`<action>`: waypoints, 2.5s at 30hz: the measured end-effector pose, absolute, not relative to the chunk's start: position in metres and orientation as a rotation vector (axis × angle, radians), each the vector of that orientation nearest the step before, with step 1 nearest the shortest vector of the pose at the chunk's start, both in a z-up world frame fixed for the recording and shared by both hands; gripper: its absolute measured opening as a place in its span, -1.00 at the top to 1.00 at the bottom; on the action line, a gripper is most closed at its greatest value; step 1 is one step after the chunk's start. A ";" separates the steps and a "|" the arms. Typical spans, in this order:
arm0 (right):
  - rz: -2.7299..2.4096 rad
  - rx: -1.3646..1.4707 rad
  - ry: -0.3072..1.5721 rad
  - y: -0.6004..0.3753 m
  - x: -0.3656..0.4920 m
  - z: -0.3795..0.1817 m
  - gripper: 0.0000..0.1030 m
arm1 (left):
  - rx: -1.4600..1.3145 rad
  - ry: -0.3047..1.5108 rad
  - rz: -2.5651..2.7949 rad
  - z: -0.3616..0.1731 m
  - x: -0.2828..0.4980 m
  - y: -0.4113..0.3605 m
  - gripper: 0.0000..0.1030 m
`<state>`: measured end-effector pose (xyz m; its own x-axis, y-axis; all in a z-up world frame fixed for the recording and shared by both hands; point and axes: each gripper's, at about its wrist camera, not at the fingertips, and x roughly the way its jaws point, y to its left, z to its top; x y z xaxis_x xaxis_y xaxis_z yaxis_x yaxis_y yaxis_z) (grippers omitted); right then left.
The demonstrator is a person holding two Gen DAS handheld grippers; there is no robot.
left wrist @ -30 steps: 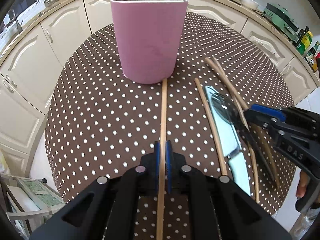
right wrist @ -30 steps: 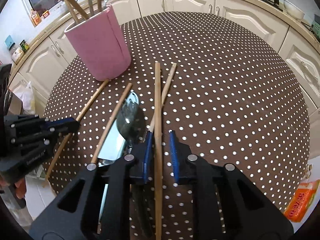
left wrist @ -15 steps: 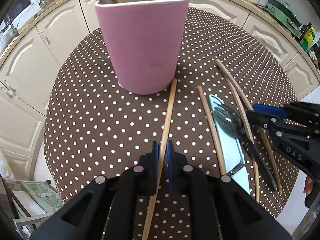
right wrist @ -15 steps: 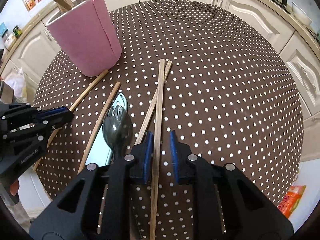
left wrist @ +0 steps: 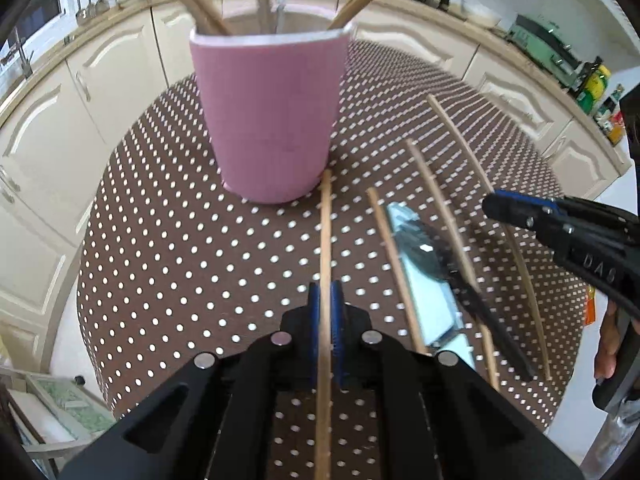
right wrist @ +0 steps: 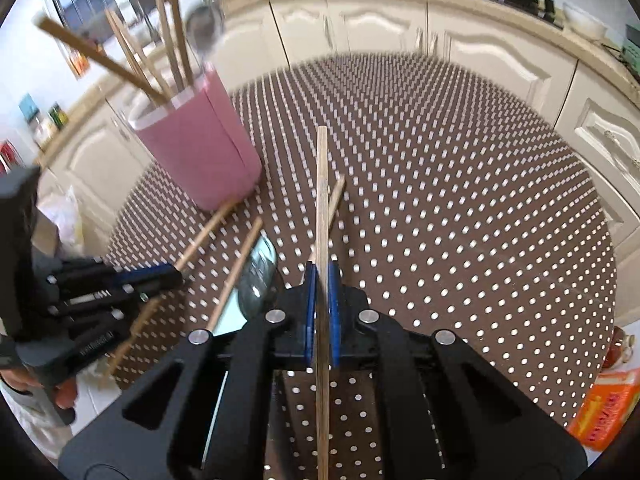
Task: Organize utensils
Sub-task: 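Lift a chopstick with the left gripper while the right gripper lifts a chopstick, then lower both chopsticks into the pink cup and open both grippers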
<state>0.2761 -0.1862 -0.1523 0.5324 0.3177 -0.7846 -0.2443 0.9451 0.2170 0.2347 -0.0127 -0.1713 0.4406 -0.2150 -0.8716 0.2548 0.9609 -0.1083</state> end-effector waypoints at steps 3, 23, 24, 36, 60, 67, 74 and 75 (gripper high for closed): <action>0.343 0.121 0.862 -0.198 0.257 -0.136 0.87 | 0.008 1.015 -0.312 -0.156 0.222 -0.013 0.89; 0.454 0.312 0.307 -0.193 0.169 -0.038 0.87 | -0.138 0.466 -0.503 -0.066 0.134 -0.002 0.89; 0.462 0.312 0.292 -0.190 0.166 -0.033 0.87 | -0.147 0.434 -0.510 -0.063 0.130 0.000 0.89; 0.528 0.319 0.138 -0.151 0.175 -0.012 0.87 | -0.260 0.104 -0.434 -0.030 0.126 0.032 0.89; 0.520 0.265 0.068 -0.105 0.277 -0.038 0.87 | -0.406 -0.057 -0.319 -0.040 0.245 0.064 0.89; 0.506 0.282 0.043 -0.110 0.292 -0.033 0.87 | -0.414 -0.066 -0.309 -0.046 0.264 0.065 0.89; 0.502 0.293 0.023 -0.112 0.301 -0.027 0.87 | -0.398 -0.076 -0.294 -0.050 0.280 0.060 0.89; 0.500 0.291 0.019 -0.112 0.301 -0.027 0.87 | -0.391 -0.078 -0.290 -0.052 0.281 0.058 0.89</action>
<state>0.3006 -0.1119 -0.0270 0.8782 0.4753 0.0531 -0.4700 0.8372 0.2796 0.2807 0.0585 -0.0517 0.9559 -0.2630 0.1308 0.2931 0.8840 -0.3643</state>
